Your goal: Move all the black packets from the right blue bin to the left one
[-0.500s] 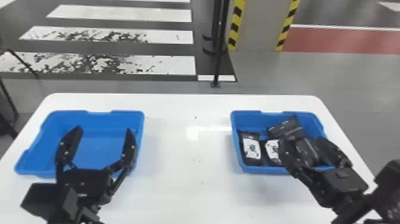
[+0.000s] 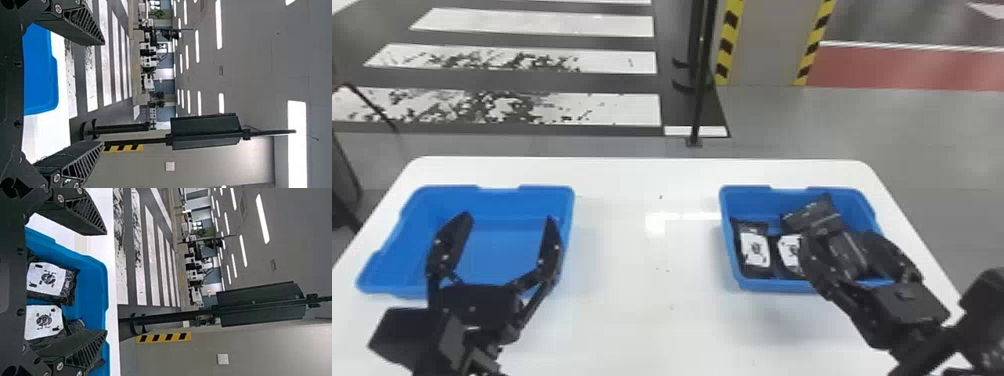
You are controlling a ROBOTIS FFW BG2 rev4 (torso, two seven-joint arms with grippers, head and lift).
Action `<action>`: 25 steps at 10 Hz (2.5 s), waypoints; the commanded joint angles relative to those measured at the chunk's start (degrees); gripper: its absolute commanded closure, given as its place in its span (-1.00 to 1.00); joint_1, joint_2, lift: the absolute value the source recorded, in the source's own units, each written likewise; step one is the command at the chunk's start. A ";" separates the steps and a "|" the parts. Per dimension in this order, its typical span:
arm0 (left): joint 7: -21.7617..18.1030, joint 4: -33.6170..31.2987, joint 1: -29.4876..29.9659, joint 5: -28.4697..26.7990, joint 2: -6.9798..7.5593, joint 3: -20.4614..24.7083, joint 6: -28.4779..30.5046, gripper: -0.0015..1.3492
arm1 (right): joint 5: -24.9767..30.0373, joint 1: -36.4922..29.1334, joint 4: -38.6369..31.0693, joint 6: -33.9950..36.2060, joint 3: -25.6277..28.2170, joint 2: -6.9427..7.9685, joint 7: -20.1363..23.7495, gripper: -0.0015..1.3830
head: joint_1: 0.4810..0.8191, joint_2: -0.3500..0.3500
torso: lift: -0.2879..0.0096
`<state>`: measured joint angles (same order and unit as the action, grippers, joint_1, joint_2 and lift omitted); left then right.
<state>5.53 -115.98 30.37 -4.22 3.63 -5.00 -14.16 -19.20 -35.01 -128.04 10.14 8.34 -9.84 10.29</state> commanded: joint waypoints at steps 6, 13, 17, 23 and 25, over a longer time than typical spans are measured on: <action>-0.17 0.04 0.00 0.33 -0.03 -0.02 -0.05 -0.80 | 1.26 11.53 0.56 21.64 0.00 -1.58 0.08 -0.80 | 0.27 -0.20 | -0.01; -0.35 0.04 -0.14 0.79 -0.03 -0.37 -0.33 -0.80 | -0.34 29.81 9.84 51.45 -1.83 -3.60 1.93 -0.80 | 0.27 -0.19 | -0.01; -0.35 0.04 -0.14 1.36 -0.03 -0.02 -0.47 -0.80 | -1.83 36.28 15.75 57.64 -5.14 -4.22 1.23 -0.76 | 0.27 -0.10 | -0.01; -0.35 0.04 0.00 2.05 -0.03 0.09 -0.75 -0.80 | -7.08 42.89 25.31 60.03 -8.80 -5.10 -0.80 -0.57 | 0.27 -0.05 | -0.01; -0.35 0.04 0.00 2.16 -0.03 0.20 -0.75 -0.80 | -8.11 44.15 26.30 60.59 -9.60 -5.10 -1.15 -0.57 | 0.27 0.01 | -0.01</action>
<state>5.18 -115.94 30.30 -2.05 3.60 -4.88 -14.91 -27.02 8.89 -101.89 70.40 -1.08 -14.94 9.16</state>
